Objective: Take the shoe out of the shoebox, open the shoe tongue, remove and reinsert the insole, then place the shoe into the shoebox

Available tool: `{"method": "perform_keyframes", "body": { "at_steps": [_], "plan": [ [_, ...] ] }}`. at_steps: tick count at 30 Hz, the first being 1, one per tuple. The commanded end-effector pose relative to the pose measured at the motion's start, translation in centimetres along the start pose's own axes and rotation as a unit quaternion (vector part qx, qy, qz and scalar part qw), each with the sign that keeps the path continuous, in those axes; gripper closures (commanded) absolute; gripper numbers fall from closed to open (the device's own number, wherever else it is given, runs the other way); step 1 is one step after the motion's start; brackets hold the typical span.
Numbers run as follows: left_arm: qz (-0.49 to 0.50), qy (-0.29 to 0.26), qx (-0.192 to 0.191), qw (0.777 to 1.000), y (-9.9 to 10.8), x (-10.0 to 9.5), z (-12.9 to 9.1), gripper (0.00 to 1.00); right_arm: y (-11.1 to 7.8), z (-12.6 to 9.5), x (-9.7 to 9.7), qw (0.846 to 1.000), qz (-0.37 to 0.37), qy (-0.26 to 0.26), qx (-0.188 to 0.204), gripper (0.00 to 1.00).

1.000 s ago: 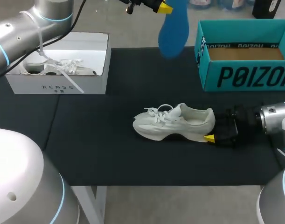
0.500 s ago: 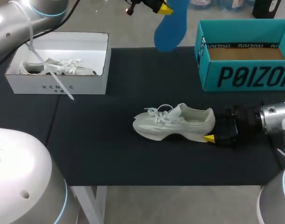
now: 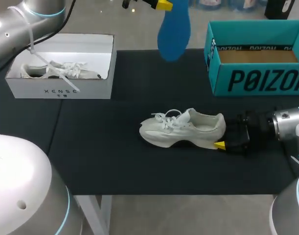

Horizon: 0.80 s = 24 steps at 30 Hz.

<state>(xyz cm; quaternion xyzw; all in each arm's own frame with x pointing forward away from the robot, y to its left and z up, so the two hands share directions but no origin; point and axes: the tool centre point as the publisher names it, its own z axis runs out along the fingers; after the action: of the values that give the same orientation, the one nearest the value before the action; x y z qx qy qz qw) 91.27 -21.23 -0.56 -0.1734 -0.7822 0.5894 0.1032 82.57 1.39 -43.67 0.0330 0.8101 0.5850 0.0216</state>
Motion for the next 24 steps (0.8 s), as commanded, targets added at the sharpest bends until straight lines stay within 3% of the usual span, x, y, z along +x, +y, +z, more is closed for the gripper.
{"method": "perform_keyframes", "body": {
  "at_steps": [1, 11, 24],
  "plan": [
    [-0.203, 0.226, 0.133, 0.943, 0.5, -1.4, -0.7, 1.0, -0.4, 0.3, -0.1, 1.0, 0.0, 0.0, 0.001, 1.0],
    [-0.245, 0.26, 0.156, 0.921, 1.0, -0.8, -1.0, 1.0, -0.4, 0.3, -0.1, 1.0, 0.0, 0.0, 0.001, 1.0],
    [-0.297, 0.222, 0.128, 0.92, 2.7, 2.7, -1.3, 1.0, -0.4, 0.3, -0.1, 1.0, 0.0, 0.0, 0.001, 1.0]
  ]
}}
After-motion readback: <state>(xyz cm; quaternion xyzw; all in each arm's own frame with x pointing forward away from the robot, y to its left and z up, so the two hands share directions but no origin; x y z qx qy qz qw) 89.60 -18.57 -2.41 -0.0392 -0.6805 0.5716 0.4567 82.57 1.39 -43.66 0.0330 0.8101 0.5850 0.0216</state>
